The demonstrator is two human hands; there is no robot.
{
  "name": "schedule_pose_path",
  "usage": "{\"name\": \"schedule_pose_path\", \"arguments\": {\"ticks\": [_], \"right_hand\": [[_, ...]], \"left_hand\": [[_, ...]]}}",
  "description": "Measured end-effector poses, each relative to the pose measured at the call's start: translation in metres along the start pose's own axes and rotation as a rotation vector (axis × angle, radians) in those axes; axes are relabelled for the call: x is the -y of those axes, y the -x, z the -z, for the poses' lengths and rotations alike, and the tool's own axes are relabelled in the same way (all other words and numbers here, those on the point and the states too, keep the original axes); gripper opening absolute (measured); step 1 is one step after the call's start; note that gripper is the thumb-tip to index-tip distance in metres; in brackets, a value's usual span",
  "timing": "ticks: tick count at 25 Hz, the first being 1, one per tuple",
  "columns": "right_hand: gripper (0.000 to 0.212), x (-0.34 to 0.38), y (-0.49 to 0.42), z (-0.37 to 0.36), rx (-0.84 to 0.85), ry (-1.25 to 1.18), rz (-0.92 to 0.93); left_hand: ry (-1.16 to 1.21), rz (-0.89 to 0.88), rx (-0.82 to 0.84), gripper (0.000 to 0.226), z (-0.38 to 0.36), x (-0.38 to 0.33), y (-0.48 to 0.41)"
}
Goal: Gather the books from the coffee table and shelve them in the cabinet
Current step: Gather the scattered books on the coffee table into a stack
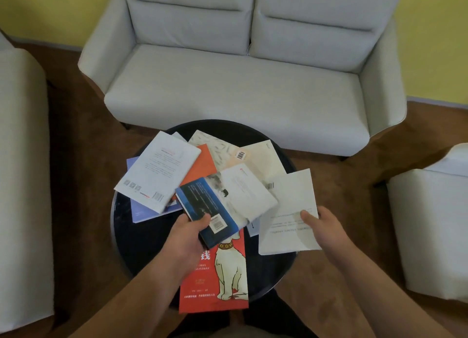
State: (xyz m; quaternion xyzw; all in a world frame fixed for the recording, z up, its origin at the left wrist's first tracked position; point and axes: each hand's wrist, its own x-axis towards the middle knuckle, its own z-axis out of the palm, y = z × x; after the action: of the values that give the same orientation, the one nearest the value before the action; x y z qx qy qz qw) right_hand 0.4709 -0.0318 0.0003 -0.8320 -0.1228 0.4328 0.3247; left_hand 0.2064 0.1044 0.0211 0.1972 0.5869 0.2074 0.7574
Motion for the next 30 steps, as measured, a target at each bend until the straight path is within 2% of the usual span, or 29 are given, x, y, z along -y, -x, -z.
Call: {"name": "schedule_pose_path", "arguments": {"ticks": [4,6,9,10,11,13,14,15,17,19,26,29,30], "right_hand": [[0.021,-0.009,0.038,-0.012,-0.029,-0.071,-0.002],[0.02,-0.013,0.051,-0.02,-0.045,-0.057,0.006],[0.021,-0.017,0.066,-0.027,-0.086,-0.012,0.018],[0.022,-0.018,0.07,-0.028,-0.103,-0.014,0.015],[0.022,-0.02,0.073,-0.027,-0.118,-0.019,0.016],[0.023,-0.024,0.08,-0.025,-0.138,-0.026,0.024],[0.023,-0.026,0.084,-0.025,-0.141,-0.032,0.022],[0.024,-0.028,0.086,-0.025,-0.146,-0.042,0.023],[0.024,-0.03,0.093,-0.026,-0.144,-0.058,0.027],[0.023,-0.031,0.097,-0.022,-0.115,-0.07,0.025],[0.025,-0.043,0.098,-0.005,0.016,-0.129,0.052],[0.021,-0.041,0.101,0.0,0.032,-0.145,0.094],[0.018,-0.041,0.104,0.002,0.027,-0.162,0.113]], "left_hand": [[0.021,0.008,-0.103,0.022,0.044,0.041,0.025],[-0.039,0.088,-0.115,0.018,0.056,0.056,0.035],[-0.319,0.266,-0.075,0.027,0.072,0.064,0.049],[-0.493,0.248,-0.068,0.032,0.08,0.06,0.05],[-0.71,0.142,-0.102,0.034,0.088,0.052,0.048],[-1.152,-0.281,-0.256,0.03,0.098,0.035,0.037],[-1.177,-0.432,-0.31,0.03,0.1,0.027,0.031],[-1.159,-0.459,-0.301,0.036,0.098,0.022,0.028],[-1.052,-0.316,-0.169,0.042,0.092,0.027,0.023],[-1.098,-0.277,-0.128,0.028,0.086,0.041,0.022],[-1.125,-0.295,-0.214,0.011,0.084,0.068,0.047],[-1.098,-0.231,-0.241,0.014,0.087,0.08,0.061],[-1.138,-0.256,-0.292,0.022,0.087,0.082,0.065]]}}
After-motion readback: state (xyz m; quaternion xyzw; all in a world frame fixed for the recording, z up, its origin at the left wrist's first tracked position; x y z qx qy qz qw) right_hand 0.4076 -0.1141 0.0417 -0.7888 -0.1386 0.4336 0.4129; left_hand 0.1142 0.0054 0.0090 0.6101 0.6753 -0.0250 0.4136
